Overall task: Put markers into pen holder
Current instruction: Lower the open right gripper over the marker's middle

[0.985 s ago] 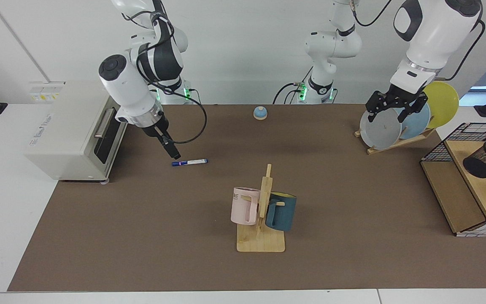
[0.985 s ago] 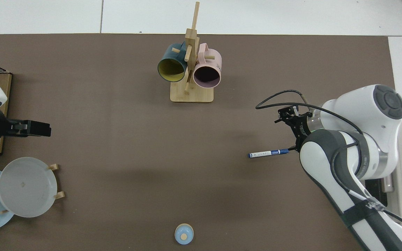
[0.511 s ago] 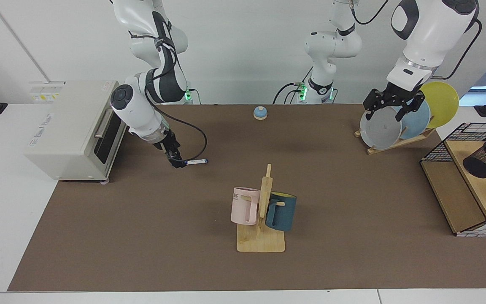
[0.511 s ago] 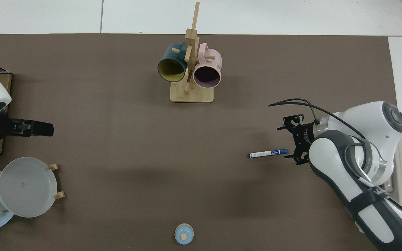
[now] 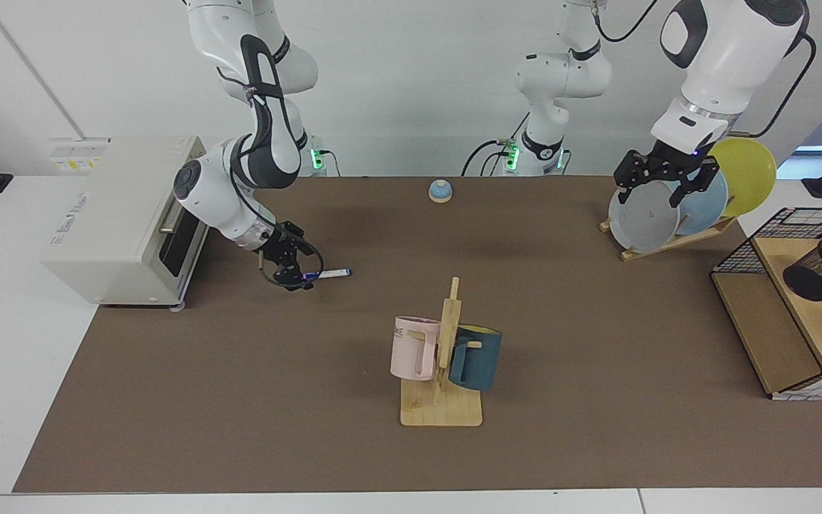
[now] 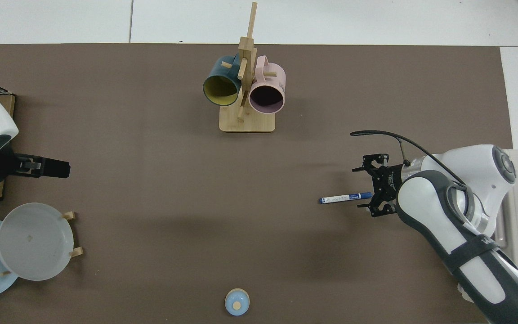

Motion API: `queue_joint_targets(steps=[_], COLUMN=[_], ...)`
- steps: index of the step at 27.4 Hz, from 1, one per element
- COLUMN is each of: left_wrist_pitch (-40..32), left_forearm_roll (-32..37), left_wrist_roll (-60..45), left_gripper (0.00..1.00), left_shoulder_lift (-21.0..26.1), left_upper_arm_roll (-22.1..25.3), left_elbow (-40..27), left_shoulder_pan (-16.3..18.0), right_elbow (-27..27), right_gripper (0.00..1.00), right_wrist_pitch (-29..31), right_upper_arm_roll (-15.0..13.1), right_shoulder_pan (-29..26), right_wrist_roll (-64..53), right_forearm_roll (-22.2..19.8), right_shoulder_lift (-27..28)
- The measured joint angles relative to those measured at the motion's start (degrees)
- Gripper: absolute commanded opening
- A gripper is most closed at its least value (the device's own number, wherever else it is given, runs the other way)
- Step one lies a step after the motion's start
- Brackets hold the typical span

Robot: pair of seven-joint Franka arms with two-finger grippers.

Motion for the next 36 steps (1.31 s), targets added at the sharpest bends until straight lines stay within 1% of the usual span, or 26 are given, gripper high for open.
queue_joint_targets(steps=[3, 6, 11, 24, 28, 31, 34, 36], left_wrist_pitch=[0.01, 0.01, 0.03, 0.03, 0.20, 0.51, 0.78, 1.20], left_forearm_roll=[0.00, 0.00, 0.00, -1.03, -1.03, -1.03, -1.02, -1.02], left_wrist_roll=[0.00, 0.14, 3.29, 19.36, 24.76, 29.00, 32.09, 34.16], left_gripper=[1.00, 1.00, 1.00, 1.00, 1.00, 1.00, 1.00, 1.00], left_shoulder_lift=[-0.01, -0.02, -0.04, -0.26, -0.28, -0.28, -0.28, -0.28], left_upper_arm_roll=[-0.61, -0.74, -0.95, -0.92, -0.97, -0.97, -0.98, -0.98], left_elbow=[0.04, 0.08, 0.21, 0.37, 0.38, 0.38, 0.38, 0.38], left_shoulder_pan=[0.37, 0.37, 0.37, 0.37, 0.36, 0.36, 0.36, 0.36], right_elbow=[-0.91, -2.38, -4.58, -6.29, -6.43, -6.46, -6.47, -6.47], right_gripper=[1.00, 1.00, 1.00, 1.00, 1.00, 0.99, 0.98, 0.91], right_wrist_pitch=[0.10, 1.60, 3.36, 4.32, 4.75, 5.05, 5.23, 5.32], right_upper_arm_roll=[0.04, 0.12, 0.05, -0.15, -0.14, -0.14, -0.14, -0.14], right_shoulder_pan=[0.03, 0.06, -0.08, -1.22, -1.22, -1.22, -1.22, -1.22], right_wrist_roll=[-0.06, -0.42, -2.51, -6.15, -6.97, -7.55, -7.79, -7.88], right_forearm_roll=[0.00, 0.00, 0.00, 0.08, 1.67, 2.11, 2.18, 2.19], right_shoulder_lift=[0.03, 0.04, 0.06, 0.16, 0.49, 0.87, 1.11, 1.26])
